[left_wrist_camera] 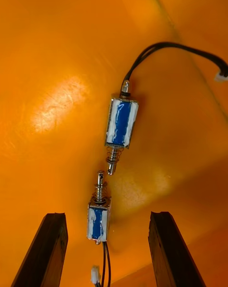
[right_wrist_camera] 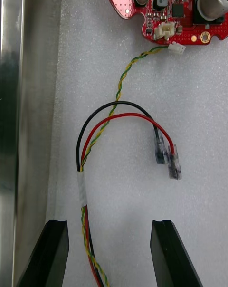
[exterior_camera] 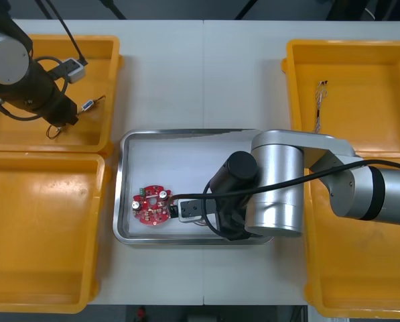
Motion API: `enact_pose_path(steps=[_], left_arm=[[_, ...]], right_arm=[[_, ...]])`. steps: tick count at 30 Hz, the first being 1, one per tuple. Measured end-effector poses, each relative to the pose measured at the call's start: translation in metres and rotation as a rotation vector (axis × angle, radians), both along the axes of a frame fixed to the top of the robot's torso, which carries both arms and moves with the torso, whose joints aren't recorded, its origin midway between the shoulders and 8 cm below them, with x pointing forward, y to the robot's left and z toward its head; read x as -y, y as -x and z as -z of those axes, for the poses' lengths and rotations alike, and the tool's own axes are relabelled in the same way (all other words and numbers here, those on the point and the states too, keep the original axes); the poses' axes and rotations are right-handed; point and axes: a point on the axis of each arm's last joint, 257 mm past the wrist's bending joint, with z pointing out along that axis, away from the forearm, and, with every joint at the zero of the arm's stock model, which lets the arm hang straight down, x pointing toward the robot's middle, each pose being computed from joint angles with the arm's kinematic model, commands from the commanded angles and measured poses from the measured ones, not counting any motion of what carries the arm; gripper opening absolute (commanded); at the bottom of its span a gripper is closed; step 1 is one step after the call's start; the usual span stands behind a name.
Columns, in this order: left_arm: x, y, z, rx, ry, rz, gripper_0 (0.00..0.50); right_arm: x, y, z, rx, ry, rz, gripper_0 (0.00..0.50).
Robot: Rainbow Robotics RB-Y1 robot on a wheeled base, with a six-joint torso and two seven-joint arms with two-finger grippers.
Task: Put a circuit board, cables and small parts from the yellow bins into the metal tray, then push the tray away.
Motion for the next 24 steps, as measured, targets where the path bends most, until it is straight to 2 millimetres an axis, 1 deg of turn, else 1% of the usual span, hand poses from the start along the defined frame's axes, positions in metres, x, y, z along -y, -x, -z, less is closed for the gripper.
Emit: enact_pose_path(steps=[2, 4, 8, 11, 15, 19, 24], left_arm=[[-0.002, 0.002, 0.005, -0.006, -0.016, 0.004, 0.500], [-0.004, 0.003, 0.008, -0.011, -0.029, 0.006, 0.500], [-0.007, 0.003, 0.012, -0.014, -0.051, 0.008, 0.500], [-0.008, 0.002, 0.016, -0.008, -0.063, 0.016, 0.500], [-0.006, 0.001, 0.025, 0.003, -0.079, 0.037, 0.500], [-0.007, 0.004, 0.036, -0.007, -0.097, 0.048, 0.500], [-0.012, 0.004, 0.040, -0.015, -0.098, 0.034, 0.500]], right_arm=[[0.002, 0.006, -0.008, -0.031, 0.009, 0.016, 0.500], [0.003, 0.007, -0.020, -0.049, 0.002, 0.039, 0.500], [0.002, 0.005, -0.052, -0.080, -0.066, 0.153, 0.500], [0.010, 0.001, -0.076, -0.102, -0.115, 0.263, 0.500], [0.031, -0.002, -0.103, -0.133, -0.138, 0.375, 0.500], [0.058, -0.009, -0.129, -0.156, -0.179, 0.565, 0.500], [0.088, -0.024, -0.160, -0.137, -0.255, 0.779, 0.500]])
